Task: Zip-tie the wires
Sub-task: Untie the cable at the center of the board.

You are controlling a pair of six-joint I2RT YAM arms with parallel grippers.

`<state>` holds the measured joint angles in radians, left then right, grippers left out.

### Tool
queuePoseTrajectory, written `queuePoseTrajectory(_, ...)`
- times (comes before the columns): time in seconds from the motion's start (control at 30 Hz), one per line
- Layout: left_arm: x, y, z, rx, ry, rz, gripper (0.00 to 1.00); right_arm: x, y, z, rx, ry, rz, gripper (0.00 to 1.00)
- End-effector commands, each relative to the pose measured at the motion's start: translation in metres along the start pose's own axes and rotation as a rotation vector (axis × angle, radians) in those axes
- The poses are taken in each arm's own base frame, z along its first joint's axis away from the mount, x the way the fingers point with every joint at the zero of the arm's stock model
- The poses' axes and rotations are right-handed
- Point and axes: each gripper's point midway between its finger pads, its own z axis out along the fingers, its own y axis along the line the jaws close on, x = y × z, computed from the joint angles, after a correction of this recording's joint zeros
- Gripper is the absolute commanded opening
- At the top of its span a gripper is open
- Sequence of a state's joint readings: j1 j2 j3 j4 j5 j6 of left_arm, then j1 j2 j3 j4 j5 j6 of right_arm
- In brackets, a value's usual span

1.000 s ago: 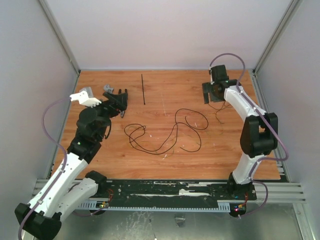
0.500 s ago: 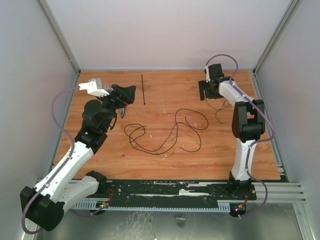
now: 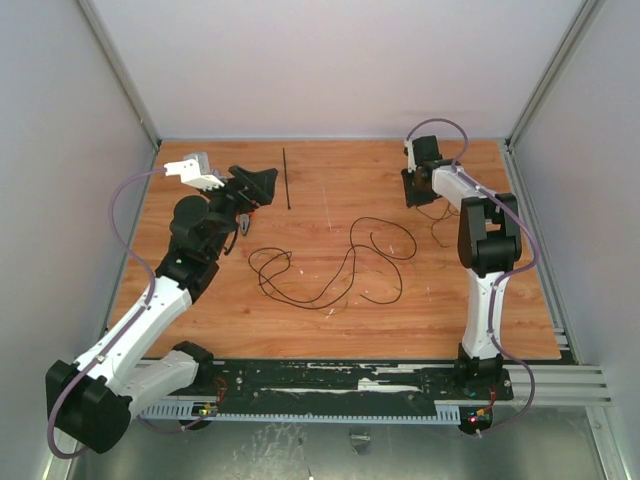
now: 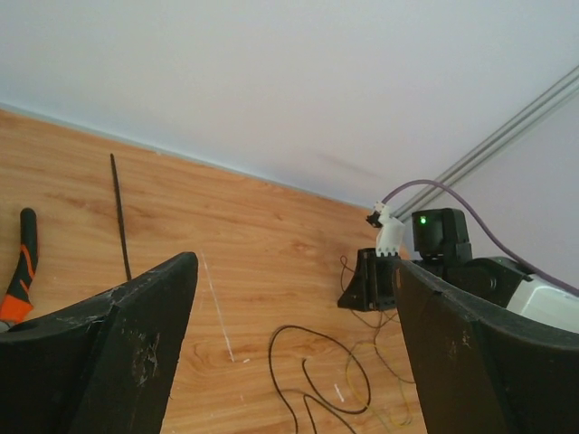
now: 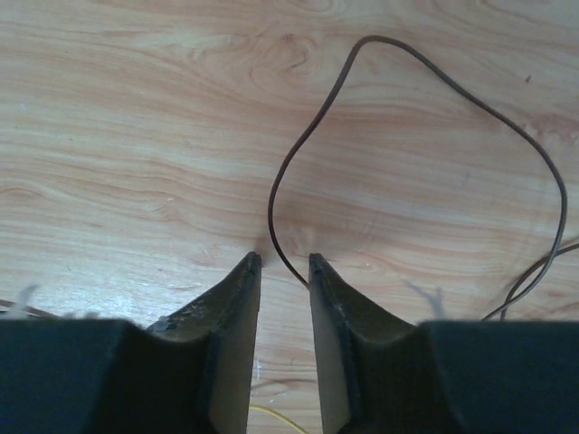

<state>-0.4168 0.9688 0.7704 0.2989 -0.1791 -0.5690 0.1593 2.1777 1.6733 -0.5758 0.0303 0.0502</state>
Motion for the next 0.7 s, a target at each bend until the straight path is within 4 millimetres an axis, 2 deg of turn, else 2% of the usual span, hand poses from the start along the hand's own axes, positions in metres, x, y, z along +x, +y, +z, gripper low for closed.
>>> queuePoseTrajectory(0.0, -0.002, -0.008, 0.001, 0.037, -0.011, -0.006, 0.94, -0.013, 0.002, 0.003, -0.003, -0.038, -0.009, 0.20)
queuePoseTrajectory(0.07, -0.002, -0.011, 0.002, 0.047, -0.006, -0.005, 0.95, -0.020, -0.003, -0.005, 0.025, -0.051, -0.018, 0.04)
queuePoseTrajectory(0.1, -0.004, -0.013, 0.002, 0.055, -0.007, -0.002, 0.95, -0.028, -0.008, -0.013, 0.048, -0.067, -0.023, 0.00)
queuePoseTrajectory(0.13, -0.007, -0.017, 0.002, 0.067, -0.008, 0.001, 0.95, -0.037, -0.014, -0.022, 0.079, -0.087, -0.029, 0.00)
queuePoseTrajectory(0.2, 0.001, -0.019, 0.011, 0.073, 0.022, 0.009, 0.95, -0.060, -0.027, -0.050, 0.136, -0.132, -0.036, 0.00)
queuePoseTrajectory(0.3, -0.003, -0.036, 0.019, 0.137, 0.038, 0.012, 0.96, -0.114, -0.048, -0.108, 0.205, -0.262, -0.010, 0.00)
queuePoseTrajectory(0.37, -0.001, -0.047, 0.025, 0.188, 0.061, 0.018, 0.96, -0.155, -0.050, -0.158, 0.197, -0.386, 0.004, 0.00)
queuePoseTrajectory(0.43, 0.002, -0.057, 0.032, 0.229, 0.081, 0.018, 0.96, -0.191, -0.039, -0.210, 0.130, -0.525, 0.003, 0.00)
queuePoseTrajectory(0.5, 0.003, -0.065, 0.038, 0.264, 0.089, 0.012, 0.96, -0.218, -0.021, -0.266, 0.024, -0.673, -0.013, 0.00)
queuePoseTrajectory(0.6, 0.003, -0.077, 0.047, 0.312, 0.097, 0.005, 0.96, -0.235, 0.010, -0.332, -0.150, -0.847, -0.064, 0.00)
queuePoseTrajectory(0.67, 0.002, -0.084, 0.054, 0.333, 0.101, 0.009, 0.96, -0.234, 0.031, -0.364, -0.263, -0.920, -0.117, 0.00)
